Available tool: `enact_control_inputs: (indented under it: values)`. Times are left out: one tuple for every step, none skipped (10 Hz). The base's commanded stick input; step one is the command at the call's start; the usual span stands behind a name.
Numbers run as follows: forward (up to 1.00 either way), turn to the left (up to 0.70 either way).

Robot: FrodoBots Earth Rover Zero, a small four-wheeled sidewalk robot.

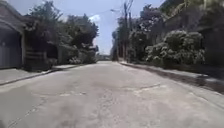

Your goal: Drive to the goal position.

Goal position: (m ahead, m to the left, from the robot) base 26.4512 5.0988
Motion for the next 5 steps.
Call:
enact_control_inputs:
  values:
    - [1.0,-0.19]
    - [1.0,-0.01]
    - [1.0,0.04]
    - [1.0,-0.18]
    - [1.0,-0.24]
